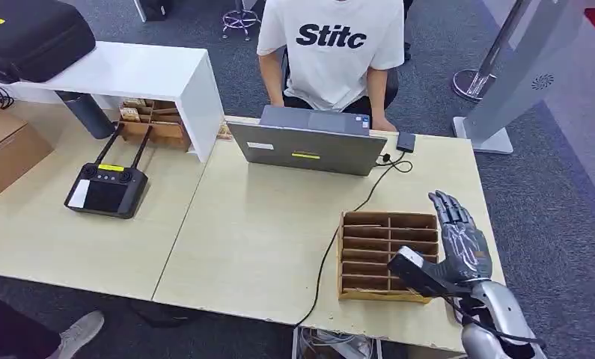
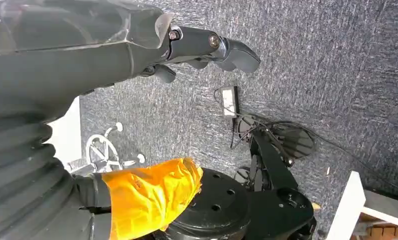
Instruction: Pass the card to the sensor for recognition and then transmit it.
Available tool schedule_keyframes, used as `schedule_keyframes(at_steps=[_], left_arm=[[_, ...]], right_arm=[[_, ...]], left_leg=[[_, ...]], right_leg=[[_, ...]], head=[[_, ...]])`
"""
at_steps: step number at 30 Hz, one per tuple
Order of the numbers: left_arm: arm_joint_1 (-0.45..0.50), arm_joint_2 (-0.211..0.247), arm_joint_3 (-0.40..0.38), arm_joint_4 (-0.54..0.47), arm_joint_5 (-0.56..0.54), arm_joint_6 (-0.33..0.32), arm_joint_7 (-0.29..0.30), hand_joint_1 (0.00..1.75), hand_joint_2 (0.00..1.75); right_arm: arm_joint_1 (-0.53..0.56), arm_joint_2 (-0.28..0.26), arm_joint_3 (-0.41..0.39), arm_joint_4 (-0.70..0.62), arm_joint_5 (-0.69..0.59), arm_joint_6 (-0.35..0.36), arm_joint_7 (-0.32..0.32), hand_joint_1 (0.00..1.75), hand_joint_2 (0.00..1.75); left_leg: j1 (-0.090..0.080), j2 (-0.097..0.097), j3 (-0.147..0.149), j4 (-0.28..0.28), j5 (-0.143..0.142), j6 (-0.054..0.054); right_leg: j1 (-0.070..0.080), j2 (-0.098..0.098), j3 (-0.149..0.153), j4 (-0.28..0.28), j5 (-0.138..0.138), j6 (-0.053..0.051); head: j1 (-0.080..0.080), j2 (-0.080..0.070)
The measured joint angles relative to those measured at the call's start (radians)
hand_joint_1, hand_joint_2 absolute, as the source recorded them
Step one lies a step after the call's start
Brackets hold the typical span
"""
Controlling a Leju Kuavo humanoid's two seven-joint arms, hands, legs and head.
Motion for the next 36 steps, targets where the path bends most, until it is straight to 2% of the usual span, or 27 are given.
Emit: schedule_keyframes(at_steps=[15,16,18,19,22,23,26,36], left_arm=[[0.0,0.0,0.0,0.0,-0.005,0.0,0.0,0.0,1.75],[0.0,0.0,0.0,0.0,-0.005,0.0,0.0,0.0,1.75],[0.0,0.0,0.0,0.0,-0.007,0.0,0.0,0.0,1.75],[0.0,0.0,0.0,0.0,-0.009,-0.001,0.0,0.0,1.75],[-0.001,0.0,0.0,0.0,-0.012,-0.006,-0.001,0.0,1.75],[-0.001,0.0,0.0,0.0,-0.013,-0.007,-0.002,0.0,1.75],[-0.002,0.0,0.002,0.0,-0.019,-0.007,-0.006,0.0,1.75],[-0.002,0.0,0.003,0.0,-0.021,-0.009,-0.01,0.0,1.75]], right_arm=[[0.007,0.002,0.003,0.0,0.0,0.0,0.0,0.0,1.75],[0.007,0.002,0.003,0.0,0.0,0.0,0.0,0.14,1.75],[0.007,0.003,0.003,0.0,0.0,0.001,0.0,0.58,1.75],[0.007,0.003,0.004,0.0,0.0,0.001,0.0,1.34,1.75],[0.007,0.005,0.005,0.001,0.0,0.003,-0.002,1.48,1.75],[0.007,0.005,0.006,0.002,-0.001,0.004,-0.002,1.59,1.75],[0.007,0.007,0.008,0.005,-0.003,0.005,-0.004,1.62,1.75],[0.004,0.011,0.01,0.006,-0.006,0.005,-0.007,1.59,1.75]], left_leg=[[0.0,0.0,0.0,0.0,0.0,0.0],[0.0,0.0,0.0,0.0,0.0,0.0],[0.0,0.0,0.0,0.0,0.0,0.0],[0.0,0.0,0.0,0.0,0.0,0.0],[0.0,0.0,0.0,0.0,0.0,0.0],[0.0,0.0,0.0,0.0,0.0,0.0],[0.0,0.0,0.0,0.0,0.0,0.0],[0.0,0.0,0.0,0.0,0.0,0.0]], right_leg=[[0.0,0.0,0.0,0.0,0.0,0.0],[0.0,0.0,0.0,0.0,0.0,0.0],[0.0,0.0,0.0,0.0,0.0,0.0],[0.0,0.0,0.0,0.0,0.0,0.0],[0.0,0.0,0.0,0.0,0.0,0.0],[0.0,0.0,0.0,0.0,0.0,0.0],[0.0,0.0,0.0,0.0,0.0,0.0],[0.0,0.0,0.0,0.0,0.0,0.0]], head=[[0.0,0.0],[0.0,0.0],[0.0,0.0],[0.0,0.0],[0.0,0.0],[0.0,0.0],[0.0,0.0],[0.0,0.0]])
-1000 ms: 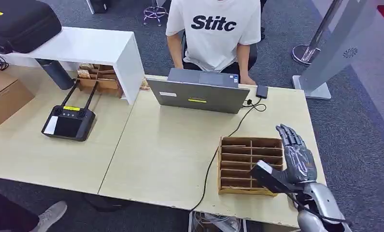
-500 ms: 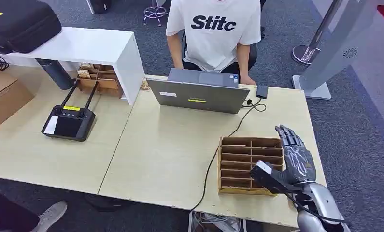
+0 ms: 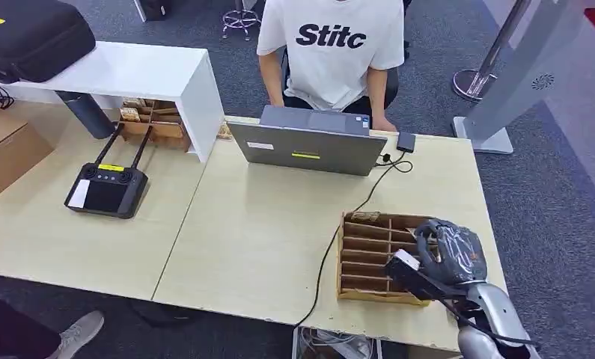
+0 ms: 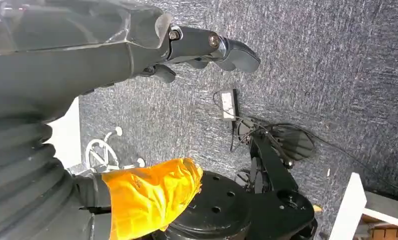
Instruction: Pass the card to the sensor for recognition and then transmit it.
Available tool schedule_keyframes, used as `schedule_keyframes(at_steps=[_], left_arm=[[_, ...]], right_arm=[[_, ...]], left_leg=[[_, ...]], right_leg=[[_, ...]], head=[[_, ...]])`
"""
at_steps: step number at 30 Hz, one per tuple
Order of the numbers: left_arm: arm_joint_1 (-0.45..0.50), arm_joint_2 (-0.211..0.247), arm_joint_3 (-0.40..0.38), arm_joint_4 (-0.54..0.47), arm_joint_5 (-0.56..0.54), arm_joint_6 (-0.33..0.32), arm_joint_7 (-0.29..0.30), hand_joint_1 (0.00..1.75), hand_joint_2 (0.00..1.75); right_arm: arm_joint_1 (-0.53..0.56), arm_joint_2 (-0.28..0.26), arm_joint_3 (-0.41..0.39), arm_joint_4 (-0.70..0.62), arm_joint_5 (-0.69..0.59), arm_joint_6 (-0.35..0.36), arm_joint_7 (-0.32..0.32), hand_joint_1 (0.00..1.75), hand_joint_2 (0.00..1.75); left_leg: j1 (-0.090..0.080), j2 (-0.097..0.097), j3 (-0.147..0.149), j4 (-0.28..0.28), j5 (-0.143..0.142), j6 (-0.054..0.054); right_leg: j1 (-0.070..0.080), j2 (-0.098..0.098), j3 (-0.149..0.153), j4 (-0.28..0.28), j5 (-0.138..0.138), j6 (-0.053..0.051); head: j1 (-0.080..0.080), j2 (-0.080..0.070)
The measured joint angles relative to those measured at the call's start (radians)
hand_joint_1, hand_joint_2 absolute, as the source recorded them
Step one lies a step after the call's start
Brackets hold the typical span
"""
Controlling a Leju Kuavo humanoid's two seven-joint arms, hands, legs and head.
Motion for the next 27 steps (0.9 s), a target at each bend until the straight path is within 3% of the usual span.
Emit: schedule_keyframes(at_steps=[11,14,15,16,27], left_arm=[[0.0,0.0,0.004,0.0,0.0,-0.002,0.0,0.0,1.75],[0.0,0.0,0.004,0.0,0.0,-0.002,0.0,0.0,1.75],[0.0,0.0,0.004,0.0,0.0,-0.002,0.0,0.0,1.75],[0.0,0.0,0.004,0.0,0.002,-0.001,0.0,0.0,1.75],[0.002,0.0,0.004,0.0,0.009,0.003,0.007,0.0,1.75]], right_arm=[[0.0,0.0,0.007,0.007,-0.004,0.0,-0.001,1.57,1.75],[0.001,0.0,0.008,0.008,-0.007,0.0,-0.001,1.48,1.75],[0.001,0.0,0.008,0.008,-0.009,0.0,-0.001,1.38,1.75],[0.001,0.0,0.008,0.008,-0.01,0.0,-0.001,0.73,1.75],[0.003,0.0,0.008,0.008,-0.012,0.003,-0.001,0.73,1.75]], left_leg=[[0.0,0.0,0.0,0.0,0.0,0.0],[0.0,0.0,0.0,0.0,0.0,0.0],[0.0,0.0,0.0,0.0,0.0,0.0],[0.0,0.0,0.0,0.0,0.0,0.0],[0.0,0.0,0.0,0.0,0.0,0.0]], right_leg=[[0.0,0.0,0.0,0.0,0.0,0.0],[0.0,0.0,0.0,0.0,0.0,0.0],[0.0,0.0,0.0,0.0,0.0,0.0],[0.0,0.0,0.0,0.0,0.0,0.0],[0.0,0.0,0.0,0.0,0.0,0.0]], head=[[0.0,0.0],[0.0,0.0],[0.0,0.0],[0.0,0.0],[0.0,0.0]])
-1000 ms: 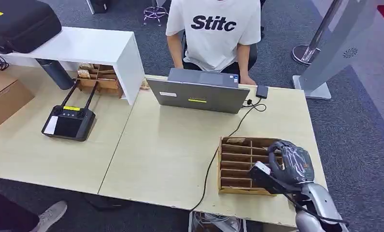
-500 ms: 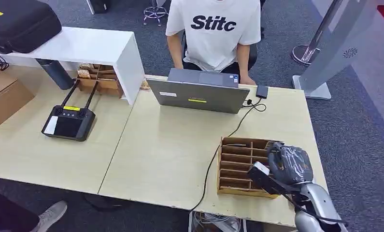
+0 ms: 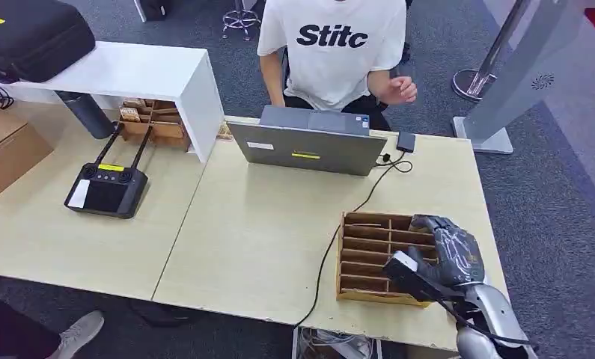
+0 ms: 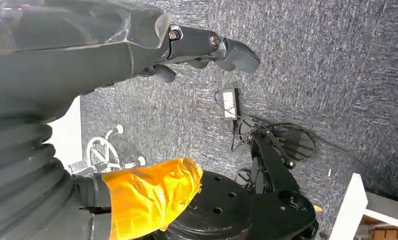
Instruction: Pass the card to the sensor for recognition and then transmit it.
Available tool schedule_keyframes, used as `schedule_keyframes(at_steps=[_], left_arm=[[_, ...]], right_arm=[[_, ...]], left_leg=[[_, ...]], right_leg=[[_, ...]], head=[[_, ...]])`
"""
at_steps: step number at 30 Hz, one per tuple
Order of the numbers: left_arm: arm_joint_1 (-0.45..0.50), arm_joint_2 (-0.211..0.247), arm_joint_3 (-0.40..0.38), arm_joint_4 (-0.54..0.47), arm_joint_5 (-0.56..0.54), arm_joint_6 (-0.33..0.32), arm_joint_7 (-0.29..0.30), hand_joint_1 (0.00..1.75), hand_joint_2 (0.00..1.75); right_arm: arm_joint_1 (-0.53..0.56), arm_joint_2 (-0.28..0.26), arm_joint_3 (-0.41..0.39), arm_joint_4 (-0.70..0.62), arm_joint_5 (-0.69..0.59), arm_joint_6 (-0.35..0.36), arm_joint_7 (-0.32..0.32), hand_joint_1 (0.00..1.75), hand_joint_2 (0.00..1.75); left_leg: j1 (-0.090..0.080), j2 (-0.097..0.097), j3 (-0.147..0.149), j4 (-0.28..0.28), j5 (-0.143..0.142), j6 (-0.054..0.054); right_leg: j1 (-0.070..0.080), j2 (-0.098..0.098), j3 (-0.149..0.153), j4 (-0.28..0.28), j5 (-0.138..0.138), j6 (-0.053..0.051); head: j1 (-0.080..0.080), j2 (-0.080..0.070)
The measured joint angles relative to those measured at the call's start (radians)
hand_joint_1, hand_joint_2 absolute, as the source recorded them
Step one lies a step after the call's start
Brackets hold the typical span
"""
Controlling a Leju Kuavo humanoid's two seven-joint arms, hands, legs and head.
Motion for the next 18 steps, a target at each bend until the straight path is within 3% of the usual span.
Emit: schedule_keyframes(at_steps=[5,6,8,18], left_arm=[[0.0,0.0,0.0,0.0,0.0,0.0,0.0,0.0,1.75],[0.0,0.0,0.0,0.0,0.0,0.0,0.0,0.0,1.75],[0.0,0.0,0.0,0.0,0.0,0.0,0.001,0.0,1.75],[0.001,0.0,0.0,0.0,0.005,0.008,0.002,0.0,1.75]], right_arm=[[0.0,0.0,0.0,0.0,0.0,0.0,0.0,0.73,1.75],[0.0,0.0,0.0,0.0,0.0,0.0,0.0,0.19,1.75],[0.0,0.0,0.0,0.0,0.0,0.0,0.0,0.0,1.75],[0.001,0.0,-0.003,0.0,-0.001,-0.008,0.0,0.0,1.75]], left_leg=[[0.0,0.0,0.0,0.0,0.0,0.0],[0.0,0.0,0.0,0.0,0.0,0.0],[0.0,0.0,0.0,0.0,0.0,0.0],[0.0,0.0,0.0,0.0,0.0,0.0]], right_leg=[[0.0,0.0,0.0,0.0,0.0,0.0],[0.0,0.0,0.0,0.0,0.0,0.0],[0.0,0.0,0.0,0.0,0.0,0.0],[0.0,0.0,0.0,0.0,0.0,0.0]], head=[[0.0,0.0],[0.0,0.0],[0.0,0.0],[0.0,0.0]])
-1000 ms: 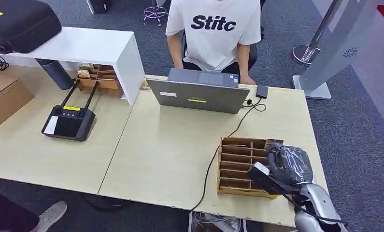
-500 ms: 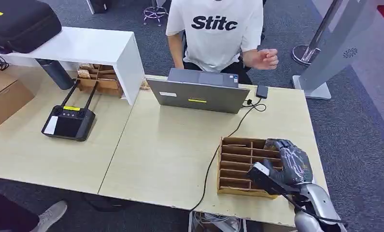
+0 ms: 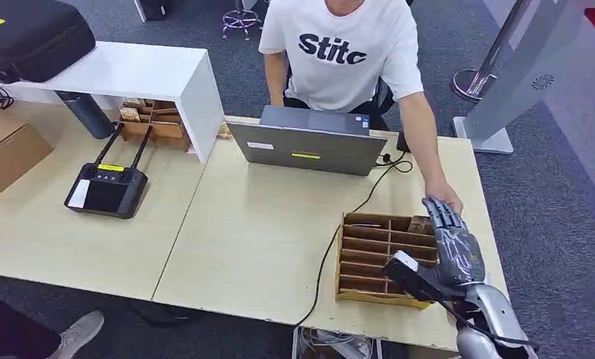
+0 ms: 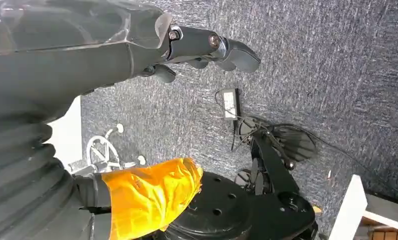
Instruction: Pass the card to the sensor for recognition and then transmit it.
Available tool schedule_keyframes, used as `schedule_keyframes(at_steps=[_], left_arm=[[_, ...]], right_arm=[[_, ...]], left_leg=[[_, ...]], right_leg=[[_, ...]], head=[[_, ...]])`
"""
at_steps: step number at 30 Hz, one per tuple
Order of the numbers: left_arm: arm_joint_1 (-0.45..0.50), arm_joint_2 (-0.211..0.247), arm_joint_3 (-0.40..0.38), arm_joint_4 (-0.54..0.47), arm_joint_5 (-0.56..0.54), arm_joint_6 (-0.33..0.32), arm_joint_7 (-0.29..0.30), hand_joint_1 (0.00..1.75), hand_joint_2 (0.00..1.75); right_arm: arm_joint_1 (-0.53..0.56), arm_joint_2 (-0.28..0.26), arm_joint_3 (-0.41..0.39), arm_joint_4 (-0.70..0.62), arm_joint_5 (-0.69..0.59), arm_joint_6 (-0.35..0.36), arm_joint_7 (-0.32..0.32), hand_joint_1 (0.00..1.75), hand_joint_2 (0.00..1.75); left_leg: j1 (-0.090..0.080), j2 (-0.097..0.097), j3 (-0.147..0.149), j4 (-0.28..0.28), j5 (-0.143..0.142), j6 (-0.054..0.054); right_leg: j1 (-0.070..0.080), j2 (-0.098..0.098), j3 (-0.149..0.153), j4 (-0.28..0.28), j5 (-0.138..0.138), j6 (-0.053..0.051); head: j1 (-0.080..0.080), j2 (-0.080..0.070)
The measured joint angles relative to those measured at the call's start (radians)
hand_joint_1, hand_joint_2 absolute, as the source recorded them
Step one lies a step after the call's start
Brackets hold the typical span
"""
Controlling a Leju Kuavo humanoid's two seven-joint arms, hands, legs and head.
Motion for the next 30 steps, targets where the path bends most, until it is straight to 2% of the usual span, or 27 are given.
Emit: schedule_keyframes(at_steps=[30], left_arm=[[0.001,0.0,0.0,0.0,-0.015,-0.005,0.0,0.0,1.75]], right_arm=[[0.004,0.0,-0.005,0.0,0.001,0.0,0.0,0.0,1.75]], left_leg=[[0.0,0.0,0.0,0.0,0.0,0.0]], right_leg=[[0.0,0.0,0.0,0.0,0.0,0.0]], head=[[0.0,0.0]])
